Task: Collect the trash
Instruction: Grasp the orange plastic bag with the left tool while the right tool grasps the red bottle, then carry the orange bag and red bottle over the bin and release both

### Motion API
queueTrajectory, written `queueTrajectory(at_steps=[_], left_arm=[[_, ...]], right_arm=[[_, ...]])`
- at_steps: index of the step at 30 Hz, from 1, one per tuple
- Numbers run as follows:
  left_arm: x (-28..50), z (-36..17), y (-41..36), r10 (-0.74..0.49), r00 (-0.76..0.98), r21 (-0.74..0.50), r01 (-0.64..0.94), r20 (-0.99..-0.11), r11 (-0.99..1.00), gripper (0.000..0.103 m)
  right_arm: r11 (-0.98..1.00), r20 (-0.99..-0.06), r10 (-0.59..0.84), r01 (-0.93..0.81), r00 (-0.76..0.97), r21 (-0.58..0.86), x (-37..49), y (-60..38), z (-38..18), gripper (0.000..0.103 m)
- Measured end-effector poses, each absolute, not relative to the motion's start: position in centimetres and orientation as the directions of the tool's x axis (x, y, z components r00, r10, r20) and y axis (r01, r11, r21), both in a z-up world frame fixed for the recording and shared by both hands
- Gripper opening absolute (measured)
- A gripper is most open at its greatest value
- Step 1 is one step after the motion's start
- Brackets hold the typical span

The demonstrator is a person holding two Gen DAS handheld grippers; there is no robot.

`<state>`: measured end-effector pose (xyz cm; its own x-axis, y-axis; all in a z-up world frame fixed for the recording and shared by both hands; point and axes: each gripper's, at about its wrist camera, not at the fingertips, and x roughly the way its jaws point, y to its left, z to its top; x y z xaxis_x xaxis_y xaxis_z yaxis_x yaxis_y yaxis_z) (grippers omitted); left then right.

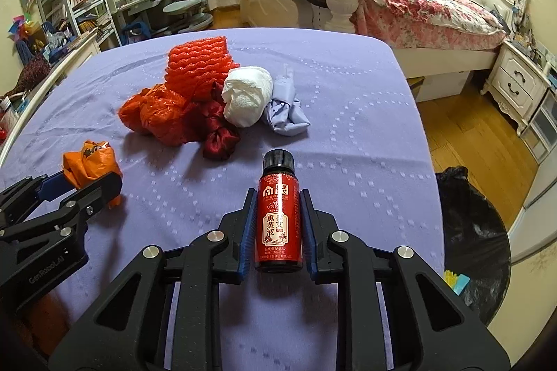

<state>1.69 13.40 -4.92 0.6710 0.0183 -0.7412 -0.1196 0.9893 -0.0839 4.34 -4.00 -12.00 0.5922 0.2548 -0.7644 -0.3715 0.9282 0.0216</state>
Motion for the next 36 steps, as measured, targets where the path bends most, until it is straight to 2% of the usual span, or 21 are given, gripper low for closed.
queueTrajectory(at_steps=[10, 20, 28, 36], left_arm=[[0.2, -3.4, 9.4, -0.039, 0.715, -0.100, -0.043, -0.698, 0.994, 0.055], [0.6, -1.8, 2.3, -0.141, 0.738, -0.096, 0.103, -0.660, 0.990, 0.055], [2.1, -1.2, -3.6, -0.207, 0.739, -0.078, 0.207, -0.641, 0.975, 0.055], [4.2, -2.1, -7.4, -0.225, 0.726, -0.040, 0.262, -0.650, 0.964, 0.055]], right_arm=[[0.956, -0.711, 0.237, -0.289, 0.662, 0.049, 1.2, -9.1, -9.8, 0.023], [0.990, -0.655, 0.108, -0.140, 0.748, 0.003, -0.6, -16.6, -8.4, 0.023], [0.999, -0.637, 0.041, -0.044, 0.769, 0.012, -0.2, -21.5, -8.5, 0.023], [1.000, -0.642, 0.008, 0.013, 0.766, 0.028, 0.7, -25.0, -9.7, 0.023]])
